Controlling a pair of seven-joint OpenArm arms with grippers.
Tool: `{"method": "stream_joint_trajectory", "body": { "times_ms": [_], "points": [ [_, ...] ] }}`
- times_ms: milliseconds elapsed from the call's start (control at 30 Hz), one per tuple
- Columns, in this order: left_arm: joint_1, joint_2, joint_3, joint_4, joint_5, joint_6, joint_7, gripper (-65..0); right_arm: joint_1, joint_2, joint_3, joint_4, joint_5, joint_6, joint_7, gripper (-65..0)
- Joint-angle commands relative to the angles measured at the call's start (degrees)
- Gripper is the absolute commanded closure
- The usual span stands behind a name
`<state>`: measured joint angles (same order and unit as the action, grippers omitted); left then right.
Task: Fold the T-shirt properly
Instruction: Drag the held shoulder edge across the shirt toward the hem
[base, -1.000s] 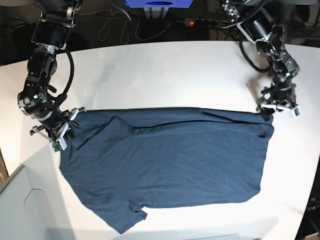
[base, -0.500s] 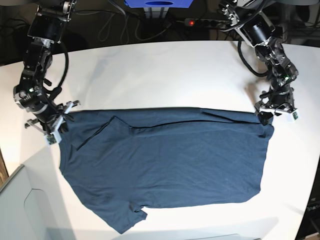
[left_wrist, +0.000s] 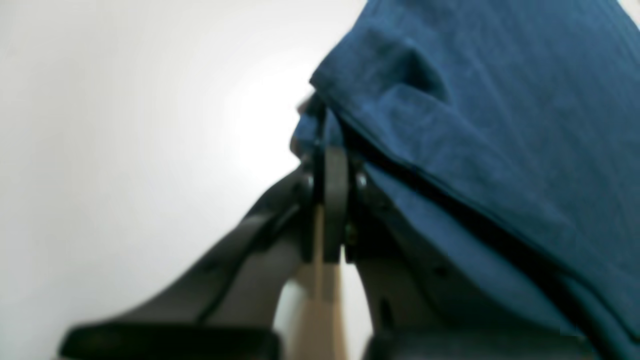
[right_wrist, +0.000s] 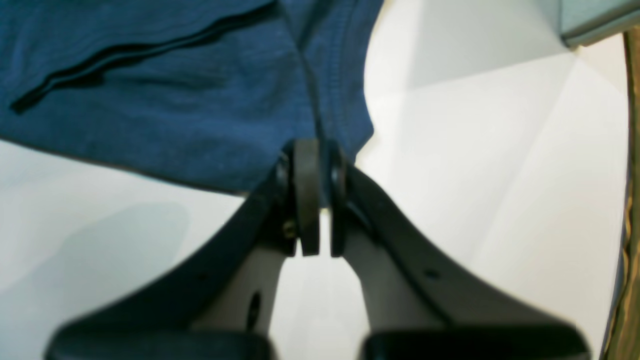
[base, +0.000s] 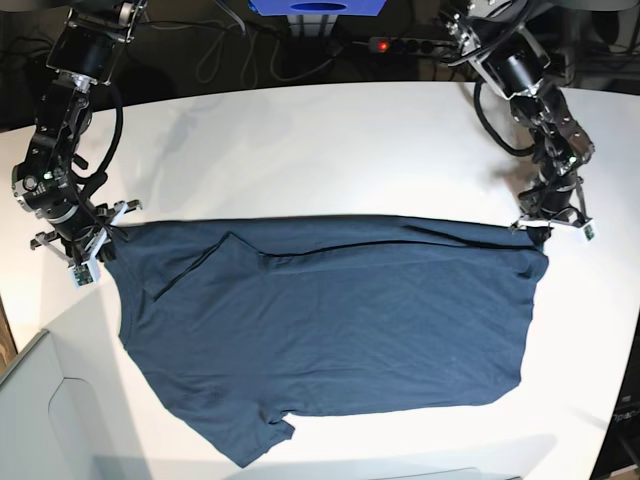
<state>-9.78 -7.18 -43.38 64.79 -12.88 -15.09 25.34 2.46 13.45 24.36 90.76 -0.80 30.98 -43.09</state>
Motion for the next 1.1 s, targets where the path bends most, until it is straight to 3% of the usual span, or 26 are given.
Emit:
{"method": "stream_joint_trajectory", "body": {
  "times_ms": [0, 200, 467, 533, 767, 933, 1067],
  "points": [
    [-0.55, -0.6, -0.01, 0.48, 0.27, 0.1, 0.37, 0.0, 0.84, 1.18, 0.3, 0.98, 0.67, 0.8, 1.2, -0.1],
    [-0.28, -0.42, -0.01, 0.83, 0.27, 0.1, 0.37, 0.0, 0.13, 2.33, 0.3, -0.43, 0.58, 0.8, 1.2, -1.9],
    [-0.2, -0.51, -0.01, 0.83, 0.27, 0.19, 0.37, 0.0, 1.54, 2.15, 0.3, -6.85, 0.93, 0.8, 1.82, -33.5],
    [-0.2, -0.51, -0.01, 0.83, 0.27, 0.19, 0.37, 0.0, 1.54, 2.06, 0.3, -6.85, 0.93, 0.8, 1.82, -38.2],
    [0.95, -0.6, 0.08, 0.83, 0.27, 0.19, 0.37, 0.0, 4.97, 1.89, 0.12, -11.95, 1.02, 0.89, 2.08, -39.1],
    [1.03, -0.6, -0.01, 0.83, 0.27, 0.19, 0.37, 0.0, 6.99, 2.24, 0.04, -17.49, 0.75, 4.58, 4.28, -39.1],
    [1.21, -0.69, -0.1, 0.83, 0.36, 0.19, 0.37, 0.0, 7.08, 2.24, 0.04, -19.51, 0.75, 4.75, 4.28, -39.1]
  ]
}}
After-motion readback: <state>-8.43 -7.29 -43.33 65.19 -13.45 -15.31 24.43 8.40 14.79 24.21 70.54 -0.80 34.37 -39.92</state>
